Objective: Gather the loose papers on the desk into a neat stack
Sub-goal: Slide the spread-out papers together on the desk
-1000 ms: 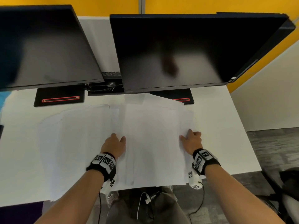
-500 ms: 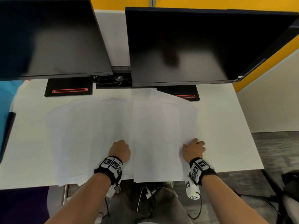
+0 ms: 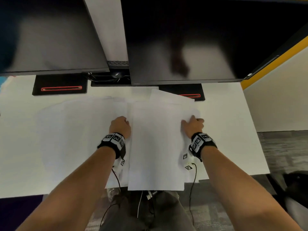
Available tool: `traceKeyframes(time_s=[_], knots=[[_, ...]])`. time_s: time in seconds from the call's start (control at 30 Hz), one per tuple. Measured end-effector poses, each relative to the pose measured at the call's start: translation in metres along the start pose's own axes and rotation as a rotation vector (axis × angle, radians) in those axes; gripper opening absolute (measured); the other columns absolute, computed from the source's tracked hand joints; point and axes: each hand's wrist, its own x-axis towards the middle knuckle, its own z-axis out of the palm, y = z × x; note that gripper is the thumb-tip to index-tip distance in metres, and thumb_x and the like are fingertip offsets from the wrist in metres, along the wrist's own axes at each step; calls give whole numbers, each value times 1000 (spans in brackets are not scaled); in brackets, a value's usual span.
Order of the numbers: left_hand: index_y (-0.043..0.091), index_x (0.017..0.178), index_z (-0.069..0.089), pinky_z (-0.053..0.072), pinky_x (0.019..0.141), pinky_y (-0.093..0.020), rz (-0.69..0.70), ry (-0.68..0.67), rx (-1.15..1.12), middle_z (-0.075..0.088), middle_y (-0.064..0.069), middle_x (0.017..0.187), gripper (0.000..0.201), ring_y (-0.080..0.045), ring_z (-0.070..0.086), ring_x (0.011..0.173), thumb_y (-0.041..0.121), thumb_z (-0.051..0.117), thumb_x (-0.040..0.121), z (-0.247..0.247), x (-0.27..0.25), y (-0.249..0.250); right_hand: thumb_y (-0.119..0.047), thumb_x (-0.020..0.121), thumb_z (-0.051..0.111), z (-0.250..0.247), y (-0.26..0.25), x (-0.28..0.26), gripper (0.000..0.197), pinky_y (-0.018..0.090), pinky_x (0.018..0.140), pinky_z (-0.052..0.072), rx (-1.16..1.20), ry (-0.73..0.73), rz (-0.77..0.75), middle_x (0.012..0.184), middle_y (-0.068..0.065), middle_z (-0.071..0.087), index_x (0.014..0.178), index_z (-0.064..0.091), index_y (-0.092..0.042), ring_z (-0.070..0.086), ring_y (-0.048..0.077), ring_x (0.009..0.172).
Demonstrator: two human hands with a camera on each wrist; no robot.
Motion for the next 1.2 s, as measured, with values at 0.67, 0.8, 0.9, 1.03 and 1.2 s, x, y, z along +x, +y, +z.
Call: traceKeyframes(time_s=[0.67, 0.8, 0.9, 1.03, 1.2], knots=[[7, 127, 53, 49, 87, -34, 89, -61, 113, 64, -13, 118, 49, -30, 62, 107, 44, 51, 95, 25, -54, -25, -35, 94, 51, 26, 37, -50, 70, 48, 107, 36, -24, -50, 29, 147, 20, 25, 152, 20, -11, 31, 41, 132], [8, 103, 60, 50, 76, -31, 90, -77, 167, 67, -10, 101, 27, -27, 65, 92, 33, 52, 96, 27, -69, -40, -29, 97, 48, 29, 56, -64, 63, 47, 104, 40, -137, 16, 15, 140, 24, 28, 145, 23, 2, 39, 43, 124], [6, 101, 60, 52, 76, -31, 108, -86, 131, 67, -11, 100, 24, -26, 65, 90, 27, 50, 98, 33, -78, -42, -20, 102, 39, 43, 61, -84, 56, 43, 104, 40, -224, -114, -84, 146, 31, 25, 148, 20, 5, 42, 45, 127], [8, 119, 54, 53, 84, -33, 68, -65, 63, 67, -10, 106, 36, -29, 65, 97, 36, 51, 96, 30, -85, -45, -20, 94, 48, 39, 62, -96, 55, 42, 98, 43, -196, -108, -57, 138, 25, 40, 142, 32, 1, 46, 41, 123], [17, 126, 56, 58, 82, -36, 53, 73, -117, 72, -3, 100, 36, -23, 70, 85, 32, 55, 94, 26, -76, -54, -38, 87, 57, 21, 36, -64, 70, 51, 104, 39, -26, 95, 121, 140, 21, 32, 141, 32, -1, 35, 41, 129]])
